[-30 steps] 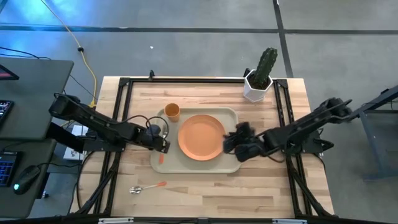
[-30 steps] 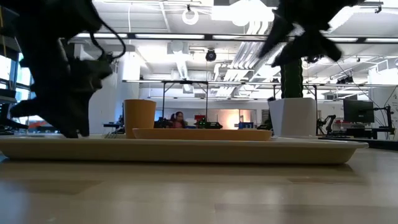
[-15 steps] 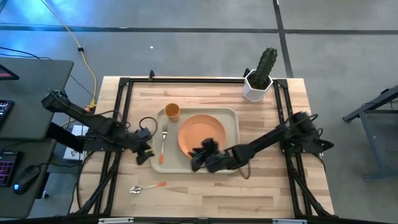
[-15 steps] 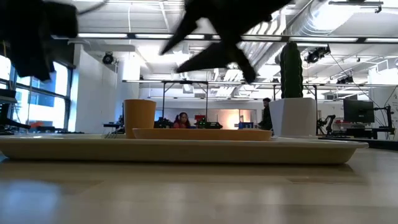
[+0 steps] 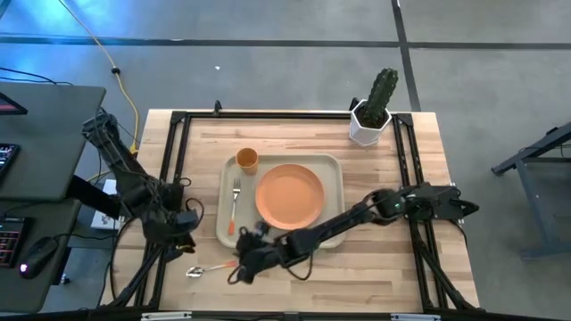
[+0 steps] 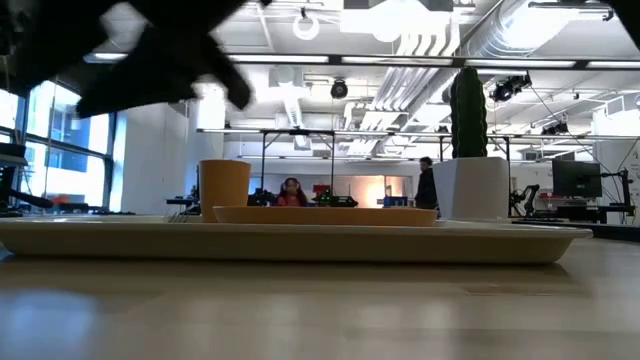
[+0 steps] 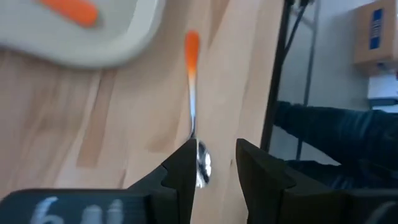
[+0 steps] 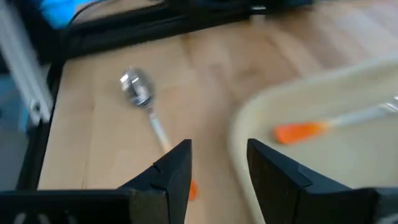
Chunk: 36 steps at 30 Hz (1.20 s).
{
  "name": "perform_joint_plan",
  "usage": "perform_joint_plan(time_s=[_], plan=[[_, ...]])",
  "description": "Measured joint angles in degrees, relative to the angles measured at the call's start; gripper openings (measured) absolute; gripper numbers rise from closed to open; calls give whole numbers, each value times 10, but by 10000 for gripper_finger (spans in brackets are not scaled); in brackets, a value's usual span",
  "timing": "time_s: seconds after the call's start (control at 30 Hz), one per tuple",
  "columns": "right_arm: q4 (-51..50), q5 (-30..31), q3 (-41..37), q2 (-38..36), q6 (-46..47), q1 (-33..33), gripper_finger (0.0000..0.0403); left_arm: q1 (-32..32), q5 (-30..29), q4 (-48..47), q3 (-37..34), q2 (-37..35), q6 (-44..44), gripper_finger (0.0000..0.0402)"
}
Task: Pick and place plate/cup/fork/spoon on tray
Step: Adjust the orange spoon
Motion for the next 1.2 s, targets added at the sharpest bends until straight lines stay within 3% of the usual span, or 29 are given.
perform_joint_plan(time_s=[0.23, 0.33, 0.67, 1.0, 1.2], plan=[[-3, -74, 149, 126, -137, -1, 146, -80, -11, -1, 0, 48, -106, 86], [40, -95, 118, 129, -139, -4, 146, -101, -11, -1, 0, 61, -137, 85], [-46, -133, 102, 128, -157, -10, 141, -128, -20, 4, 0, 97, -190, 84], [-62, -160, 108, 130, -131, -14, 23, -128, -24, 42, 0, 131, -150, 84], [-64, -142, 109, 131, -124, -8, 8, -126, -11, 79, 0, 186, -119, 88]])
